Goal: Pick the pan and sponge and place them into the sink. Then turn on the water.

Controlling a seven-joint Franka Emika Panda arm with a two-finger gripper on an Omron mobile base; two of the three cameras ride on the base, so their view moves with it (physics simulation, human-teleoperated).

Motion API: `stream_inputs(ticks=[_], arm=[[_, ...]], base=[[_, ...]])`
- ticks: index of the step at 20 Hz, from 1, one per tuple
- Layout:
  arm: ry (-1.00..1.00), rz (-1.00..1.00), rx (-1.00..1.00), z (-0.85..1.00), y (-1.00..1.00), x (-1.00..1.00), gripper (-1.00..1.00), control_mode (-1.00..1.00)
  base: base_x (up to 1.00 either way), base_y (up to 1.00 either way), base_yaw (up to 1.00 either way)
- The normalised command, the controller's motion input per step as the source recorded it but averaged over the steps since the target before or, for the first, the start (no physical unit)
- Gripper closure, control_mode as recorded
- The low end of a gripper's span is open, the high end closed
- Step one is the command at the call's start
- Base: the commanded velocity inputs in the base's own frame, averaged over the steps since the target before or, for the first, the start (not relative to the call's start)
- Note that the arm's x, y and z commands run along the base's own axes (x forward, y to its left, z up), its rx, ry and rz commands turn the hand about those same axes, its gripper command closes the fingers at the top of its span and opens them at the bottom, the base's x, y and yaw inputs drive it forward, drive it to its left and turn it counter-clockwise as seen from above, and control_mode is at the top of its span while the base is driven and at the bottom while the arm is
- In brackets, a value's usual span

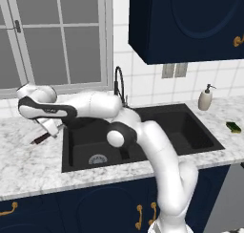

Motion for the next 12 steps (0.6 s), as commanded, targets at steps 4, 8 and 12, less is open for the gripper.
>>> stream_inputs(ticks=[4,8,12], arm=[[-0.24,-0.13,0.17,0.09,-0.68,-0.54,1.0,-1.0],[-0.26,-0.12,0.2,0.23,-0.59,-0.67,1.0,-1.0],[-0.27,-0.1,0.24,0.29,-0.41,-0.65,1.0,-1.0]], base=[[0.0,0.0,0.0],[0.0,0.0,0.0],[0.0,0.0,0.0]])
